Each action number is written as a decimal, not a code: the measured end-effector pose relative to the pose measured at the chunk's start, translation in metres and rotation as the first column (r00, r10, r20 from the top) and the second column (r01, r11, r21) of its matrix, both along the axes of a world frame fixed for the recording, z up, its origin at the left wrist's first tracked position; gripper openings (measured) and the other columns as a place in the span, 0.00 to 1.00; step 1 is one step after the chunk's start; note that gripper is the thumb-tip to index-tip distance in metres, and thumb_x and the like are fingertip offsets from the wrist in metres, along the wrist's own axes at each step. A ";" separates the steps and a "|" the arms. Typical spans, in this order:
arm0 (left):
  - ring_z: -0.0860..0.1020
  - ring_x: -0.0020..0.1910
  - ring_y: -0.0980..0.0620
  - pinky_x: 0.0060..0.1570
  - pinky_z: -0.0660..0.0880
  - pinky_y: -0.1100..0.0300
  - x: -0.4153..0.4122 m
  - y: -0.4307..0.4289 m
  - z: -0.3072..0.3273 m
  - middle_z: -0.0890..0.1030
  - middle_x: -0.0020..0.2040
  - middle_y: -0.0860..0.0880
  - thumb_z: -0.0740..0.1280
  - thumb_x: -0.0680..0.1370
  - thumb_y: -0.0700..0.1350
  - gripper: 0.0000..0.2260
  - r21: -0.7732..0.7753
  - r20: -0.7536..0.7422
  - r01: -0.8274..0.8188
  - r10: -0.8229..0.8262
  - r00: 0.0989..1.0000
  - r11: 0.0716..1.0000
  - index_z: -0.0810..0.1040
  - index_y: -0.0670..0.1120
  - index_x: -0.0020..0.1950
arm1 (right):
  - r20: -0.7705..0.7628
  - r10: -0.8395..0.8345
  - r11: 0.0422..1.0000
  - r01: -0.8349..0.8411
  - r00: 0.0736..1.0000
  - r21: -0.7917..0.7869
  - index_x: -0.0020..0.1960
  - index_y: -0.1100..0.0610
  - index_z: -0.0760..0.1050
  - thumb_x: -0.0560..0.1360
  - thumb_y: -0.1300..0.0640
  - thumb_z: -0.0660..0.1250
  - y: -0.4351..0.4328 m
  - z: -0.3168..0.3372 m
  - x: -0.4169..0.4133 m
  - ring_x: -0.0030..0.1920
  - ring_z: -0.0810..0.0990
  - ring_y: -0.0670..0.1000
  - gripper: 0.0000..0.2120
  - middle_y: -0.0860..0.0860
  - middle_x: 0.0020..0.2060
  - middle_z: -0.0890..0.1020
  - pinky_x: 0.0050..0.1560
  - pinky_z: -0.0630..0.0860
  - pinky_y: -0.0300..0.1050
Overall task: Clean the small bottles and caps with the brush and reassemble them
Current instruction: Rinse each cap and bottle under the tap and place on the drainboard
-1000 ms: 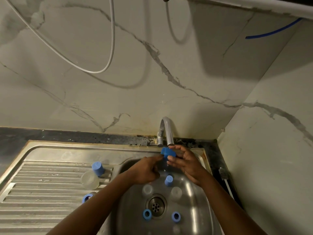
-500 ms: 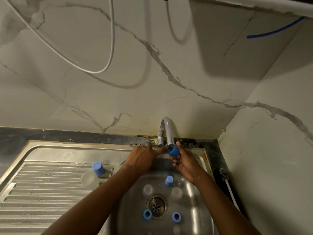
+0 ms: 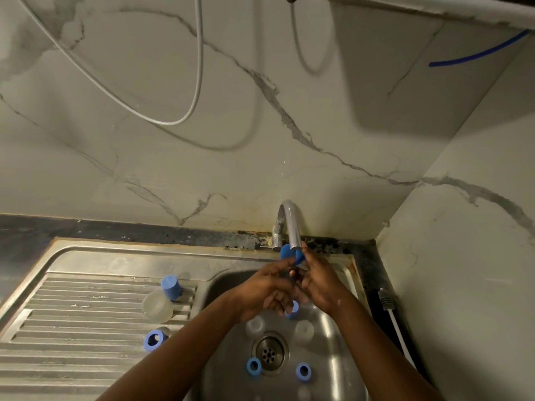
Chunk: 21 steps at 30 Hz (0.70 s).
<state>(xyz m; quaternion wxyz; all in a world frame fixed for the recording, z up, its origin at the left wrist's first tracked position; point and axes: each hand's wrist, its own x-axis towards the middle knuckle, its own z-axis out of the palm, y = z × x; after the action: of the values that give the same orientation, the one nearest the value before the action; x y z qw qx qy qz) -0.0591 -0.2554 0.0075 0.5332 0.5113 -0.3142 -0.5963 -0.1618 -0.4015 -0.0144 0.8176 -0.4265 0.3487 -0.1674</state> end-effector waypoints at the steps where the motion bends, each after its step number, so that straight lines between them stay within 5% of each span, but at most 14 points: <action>1: 0.81 0.41 0.46 0.41 0.79 0.56 -0.001 -0.001 -0.002 0.85 0.57 0.34 0.66 0.81 0.34 0.30 0.006 -0.001 0.011 -0.011 1.000 1.000 0.65 0.59 0.78 | 0.010 0.014 1.000 -0.014 1.000 0.012 0.68 0.56 0.79 0.83 0.47 0.64 -0.001 0.000 -0.001 0.45 0.82 0.53 0.19 0.58 0.56 0.85 0.40 0.81 0.45; 5: 0.82 0.39 0.47 0.39 0.80 0.55 0.000 -0.008 -0.002 0.86 0.57 0.39 0.71 0.80 0.37 0.39 0.114 0.268 0.088 -0.116 0.956 0.990 0.55 0.57 0.84 | 0.028 -0.018 0.999 0.017 0.999 0.031 0.71 0.53 0.75 0.83 0.48 0.64 -0.003 -0.004 -0.004 0.52 0.83 0.57 0.19 0.59 0.64 0.83 0.44 0.81 0.47; 7: 0.84 0.41 0.48 0.41 0.81 0.55 0.002 -0.011 -0.001 0.84 0.59 0.42 0.74 0.77 0.38 0.45 0.211 0.490 0.061 -0.159 0.857 0.976 0.51 0.57 0.85 | 0.042 -0.013 0.997 0.010 0.999 0.076 0.70 0.56 0.77 0.81 0.50 0.68 -0.003 -0.004 -0.008 0.51 0.80 0.56 0.19 0.60 0.61 0.83 0.45 0.80 0.46; 9: 0.83 0.50 0.50 0.50 0.79 0.57 0.008 -0.010 0.002 0.82 0.62 0.45 0.73 0.77 0.41 0.45 0.270 0.797 0.030 -0.240 0.554 0.963 0.50 0.57 0.86 | 0.052 0.034 0.997 -0.038 0.998 0.068 0.68 0.57 0.79 0.79 0.52 0.70 -0.003 -0.003 -0.013 0.49 0.79 0.54 0.20 0.61 0.59 0.83 0.47 0.79 0.45; 11: 0.79 0.48 0.50 0.51 0.76 0.57 0.012 -0.006 0.005 0.81 0.57 0.46 0.70 0.79 0.44 0.43 0.318 0.933 0.001 -0.313 0.176 0.948 0.47 0.60 0.85 | 0.041 0.069 0.997 -0.070 0.997 0.014 0.67 0.57 0.80 0.79 0.54 0.70 -0.004 -0.003 -0.015 0.47 0.78 0.53 0.18 0.61 0.57 0.81 0.48 0.77 0.46; 14: 0.75 0.41 0.51 0.46 0.75 0.56 0.016 -0.004 0.010 0.76 0.45 0.48 0.67 0.83 0.43 0.41 0.295 0.948 -0.051 -0.299 -0.105 0.954 0.42 0.64 0.84 | 0.000 0.086 0.996 -0.086 0.996 -0.024 0.66 0.57 0.81 0.78 0.47 0.70 -0.004 -0.003 -0.011 0.40 0.75 0.49 0.21 0.59 0.51 0.79 0.42 0.74 0.42; 18: 0.77 0.40 0.50 0.46 0.75 0.54 0.016 -0.009 0.013 0.77 0.43 0.47 0.64 0.85 0.44 0.34 0.188 0.950 -0.026 -0.188 -0.251 0.982 0.47 0.61 0.83 | -0.099 0.090 0.992 -0.098 0.991 -0.079 0.65 0.57 0.80 0.79 0.37 0.65 -0.007 0.000 -0.005 0.33 0.71 0.47 0.27 0.54 0.37 0.77 0.35 0.69 0.40; 21: 0.80 0.46 0.48 0.52 0.78 0.53 0.006 -0.010 0.009 0.81 0.49 0.47 0.67 0.82 0.44 0.31 0.139 0.981 -0.009 -0.139 -0.135 0.990 0.57 0.57 0.81 | -0.177 0.067 0.982 -0.096 0.982 -0.160 0.62 0.59 0.78 0.82 0.38 0.62 -0.009 0.005 -0.001 0.30 0.69 0.46 0.25 0.52 0.33 0.76 0.31 0.66 0.38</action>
<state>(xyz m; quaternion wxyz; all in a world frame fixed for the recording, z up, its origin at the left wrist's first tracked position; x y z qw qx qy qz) -0.0529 -0.2657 0.0163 0.0590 0.7943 -0.6027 -0.0486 -0.1627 -0.4102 -0.0092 0.7521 -0.5205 0.3844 -0.1252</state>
